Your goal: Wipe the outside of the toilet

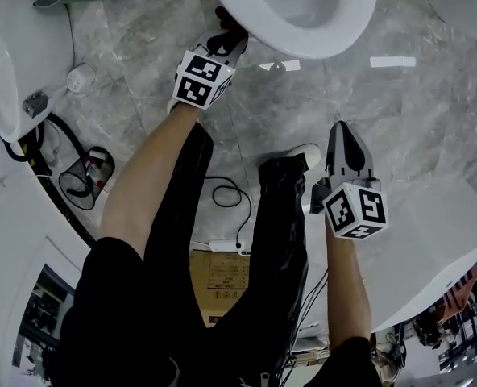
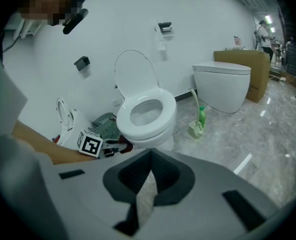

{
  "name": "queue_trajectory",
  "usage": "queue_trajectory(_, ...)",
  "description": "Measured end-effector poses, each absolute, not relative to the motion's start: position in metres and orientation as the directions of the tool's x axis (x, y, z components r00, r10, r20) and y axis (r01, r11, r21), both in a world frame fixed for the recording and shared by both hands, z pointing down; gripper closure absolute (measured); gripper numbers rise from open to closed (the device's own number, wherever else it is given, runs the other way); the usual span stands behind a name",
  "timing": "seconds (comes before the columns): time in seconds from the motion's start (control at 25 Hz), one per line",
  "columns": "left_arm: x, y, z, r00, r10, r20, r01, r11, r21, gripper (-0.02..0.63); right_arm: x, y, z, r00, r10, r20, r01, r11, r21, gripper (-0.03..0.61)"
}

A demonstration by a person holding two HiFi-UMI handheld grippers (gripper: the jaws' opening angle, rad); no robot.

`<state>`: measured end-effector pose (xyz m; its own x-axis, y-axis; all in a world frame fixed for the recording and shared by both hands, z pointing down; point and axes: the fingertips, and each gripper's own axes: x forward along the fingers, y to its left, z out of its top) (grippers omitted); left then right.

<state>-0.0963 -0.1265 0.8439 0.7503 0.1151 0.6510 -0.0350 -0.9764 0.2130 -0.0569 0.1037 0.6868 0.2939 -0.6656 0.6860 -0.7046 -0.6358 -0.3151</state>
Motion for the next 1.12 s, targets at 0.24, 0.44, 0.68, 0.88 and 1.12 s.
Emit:
queue_trajectory(0.24, -0.087, -0.083, 0.845, 0.732, 0.064, 0.679, -0.091, -0.977, 0.190, 0.548, -0.037, 0.146, 0.682, 0.276, -0.672, 0.688, -0.719, -0.619, -0.316, 0.575)
queue_trajectory(0.44, -0.075, -0.043, 0.850, 0.716, 0.069, 0.695, -0.090, -0.978, 0.190, 0.548, -0.021, 0.177, 0.686, 0.256, -0.678, 0.689, -0.727, -0.605, -0.325, 0.575)
queue_trajectory(0.68, -0.048, 0.017, 0.836, 0.725, 0.129, 0.677, -0.055, -0.969, 0.243, 0.546, -0.004, 0.204, 0.674, 0.242, -0.698, 0.674, -0.741, -0.582, -0.336, 0.575)
queue_trajectory(0.88, -0.060, 0.047, 0.806, 0.710, 0.124, 0.693, -0.087, -0.962, 0.261, 0.546, 0.019, 0.219, 0.642, 0.229, -0.727, 0.647, -0.760, -0.549, -0.348, 0.575)
queue_trajectory(1.12, -0.099, 0.040, 0.702, 0.702, -0.016, 0.712, -0.255, -0.939, 0.231, 0.546, 0.032, 0.235, 0.578, 0.191, -0.751, 0.631, -0.778, -0.508, -0.369, 0.577)
